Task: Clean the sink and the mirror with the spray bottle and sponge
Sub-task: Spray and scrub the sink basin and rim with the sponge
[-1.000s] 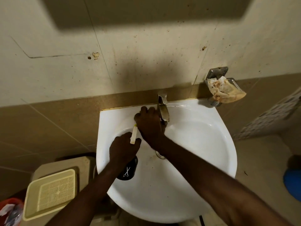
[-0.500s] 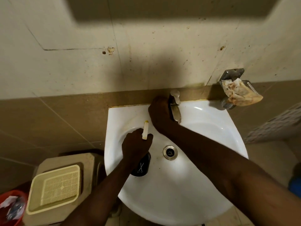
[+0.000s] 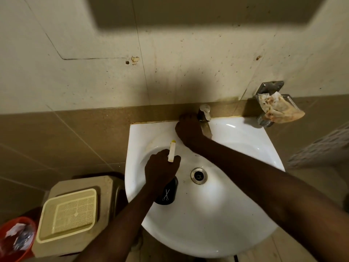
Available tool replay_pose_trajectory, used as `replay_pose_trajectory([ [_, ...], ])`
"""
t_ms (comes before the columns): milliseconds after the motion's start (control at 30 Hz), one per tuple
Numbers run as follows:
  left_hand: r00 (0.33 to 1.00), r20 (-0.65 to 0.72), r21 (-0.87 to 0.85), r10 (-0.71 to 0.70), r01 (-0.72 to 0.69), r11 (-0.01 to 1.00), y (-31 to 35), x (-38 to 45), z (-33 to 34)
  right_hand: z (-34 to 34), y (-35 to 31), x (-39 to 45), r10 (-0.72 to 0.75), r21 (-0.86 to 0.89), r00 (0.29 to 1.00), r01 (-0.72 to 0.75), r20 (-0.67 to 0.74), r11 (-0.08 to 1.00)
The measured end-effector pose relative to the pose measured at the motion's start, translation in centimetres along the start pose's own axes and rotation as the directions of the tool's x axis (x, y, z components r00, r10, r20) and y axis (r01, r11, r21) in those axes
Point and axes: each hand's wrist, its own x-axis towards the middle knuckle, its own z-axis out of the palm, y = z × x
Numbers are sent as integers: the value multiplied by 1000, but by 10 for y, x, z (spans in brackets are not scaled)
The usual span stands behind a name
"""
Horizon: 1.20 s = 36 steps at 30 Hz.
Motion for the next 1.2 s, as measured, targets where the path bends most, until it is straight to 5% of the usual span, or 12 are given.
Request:
replay_pose_trajectory([
  [133, 1000, 7, -21, -22, 22, 1000, 4, -9, 3, 23, 5, -35, -164, 130, 910, 228, -380, 965],
  [200, 999, 2, -45, -34, 34, 998, 7, -12, 3, 35, 5, -47, -216, 121, 864, 300, -455, 946],
  [333, 1000, -15, -76, -23, 22, 997, 6, -18, -2, 48, 2, -53, -161, 57, 887, 205, -433, 977],
  [433, 999, -29, -76, -44, 42, 996, -1, -20, -13, 27, -13, -41, 75, 281, 949, 16, -308, 960],
  [533, 995, -30, -59, -100, 98, 993, -9, -23, -24, 3, -24, -7, 202, 548, 975, -118, -97, 828],
  [567, 992, -29, -53, -123, 121, 991, -12, -24, -28, -2, -31, 3, 147, 593, 986, -69, -83, 802],
  [667, 988, -39, -50, -152, 150, 987, -16, -25, -38, -8, -59, 10, 6, 701, 940, 249, -340, 668],
  [733, 992, -29, -56, -120, 118, 991, -13, -28, -45, -16, -67, -12, -15, 781, 946, 277, -325, 560],
  [900, 987, -25, -107, -158, 154, 982, -11, -31, -50, 56, -100, -78, -150, 665, 904, 398, -399, 632],
  [1033, 992, 3, -31, -128, 128, 991, -14, -25, -40, 119, -67, -101, -128, 574, 976, 206, -174, 793],
  [1200, 986, 73, 276, 148, -162, 947, -11, -23, -17, 144, -24, -111, 295, 577, 955, -255, 25, 776],
])
